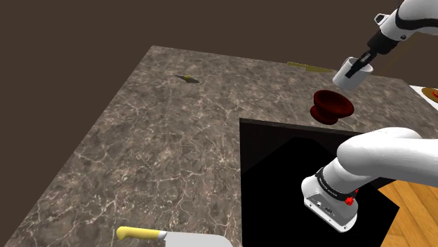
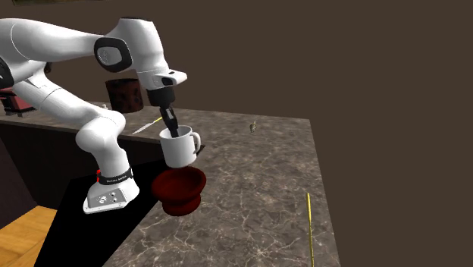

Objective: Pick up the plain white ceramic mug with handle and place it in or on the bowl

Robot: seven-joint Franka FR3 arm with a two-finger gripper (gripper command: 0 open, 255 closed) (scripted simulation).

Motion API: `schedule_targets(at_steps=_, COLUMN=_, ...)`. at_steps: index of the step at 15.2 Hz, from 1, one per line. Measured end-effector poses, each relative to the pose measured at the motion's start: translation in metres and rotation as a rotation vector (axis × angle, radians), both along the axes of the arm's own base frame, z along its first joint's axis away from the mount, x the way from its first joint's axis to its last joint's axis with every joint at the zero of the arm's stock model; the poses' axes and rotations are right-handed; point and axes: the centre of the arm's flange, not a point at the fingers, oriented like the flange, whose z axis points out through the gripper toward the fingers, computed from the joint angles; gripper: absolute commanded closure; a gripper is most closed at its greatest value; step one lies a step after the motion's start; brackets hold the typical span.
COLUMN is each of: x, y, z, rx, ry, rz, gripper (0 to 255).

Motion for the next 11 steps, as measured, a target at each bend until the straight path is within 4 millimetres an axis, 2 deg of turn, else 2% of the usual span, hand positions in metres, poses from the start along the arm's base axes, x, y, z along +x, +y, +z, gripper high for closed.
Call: schedule_targets(at_steps=11, x=-0.001, y=0.000, z=-0.057, rx=0.000, ry=0.000, rz=0.000, gripper=255)
